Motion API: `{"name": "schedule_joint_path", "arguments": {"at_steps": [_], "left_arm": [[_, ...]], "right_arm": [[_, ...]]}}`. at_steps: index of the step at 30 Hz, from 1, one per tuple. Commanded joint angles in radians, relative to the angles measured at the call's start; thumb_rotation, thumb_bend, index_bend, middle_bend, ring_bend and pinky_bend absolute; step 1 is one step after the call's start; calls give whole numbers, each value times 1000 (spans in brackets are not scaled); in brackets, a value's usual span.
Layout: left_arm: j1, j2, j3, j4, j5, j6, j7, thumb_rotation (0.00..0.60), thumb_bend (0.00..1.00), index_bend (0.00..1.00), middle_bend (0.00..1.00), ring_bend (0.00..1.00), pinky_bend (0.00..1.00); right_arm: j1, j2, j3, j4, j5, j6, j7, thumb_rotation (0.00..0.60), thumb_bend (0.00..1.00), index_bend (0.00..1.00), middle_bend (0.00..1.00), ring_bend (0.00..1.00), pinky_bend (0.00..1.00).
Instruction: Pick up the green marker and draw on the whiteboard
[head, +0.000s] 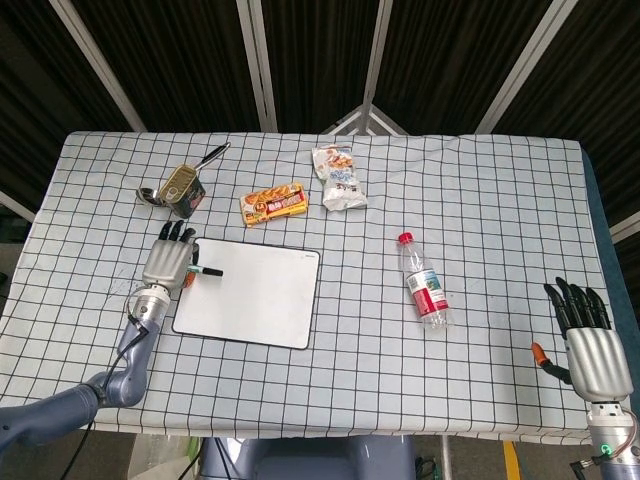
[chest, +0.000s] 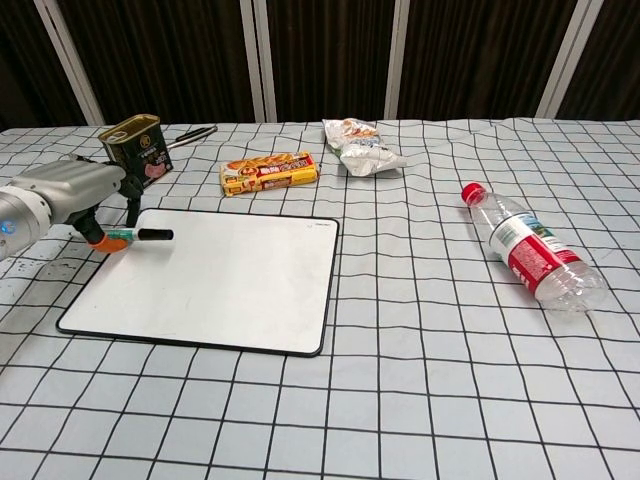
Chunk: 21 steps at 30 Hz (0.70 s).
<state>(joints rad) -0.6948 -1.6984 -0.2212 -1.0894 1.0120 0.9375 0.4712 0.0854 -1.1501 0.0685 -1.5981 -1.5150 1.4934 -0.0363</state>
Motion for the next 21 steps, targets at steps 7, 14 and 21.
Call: {"name": "schedule_joint_path", "arguments": {"at_steps": [7, 14, 21], "left_arm": [[36, 76, -46, -181, 90, 58, -249, 600, 491, 710, 169, 23, 63], [44, 63, -72, -251, 139, 48, -480, 600, 490, 711, 169, 23, 63], [26, 3, -74, -219, 187, 34, -632, 600, 490, 720, 169, 23, 63]], "right_arm": [[-1, -1, 1, -4, 2, 1, -4, 600, 312, 0, 0, 0, 0], [-1, -1, 2, -5, 4, 0, -4, 600, 313, 0, 0, 0, 0], [0, 1, 3, -4, 8, -3, 2, 600, 312, 0, 0, 0, 0]]}}
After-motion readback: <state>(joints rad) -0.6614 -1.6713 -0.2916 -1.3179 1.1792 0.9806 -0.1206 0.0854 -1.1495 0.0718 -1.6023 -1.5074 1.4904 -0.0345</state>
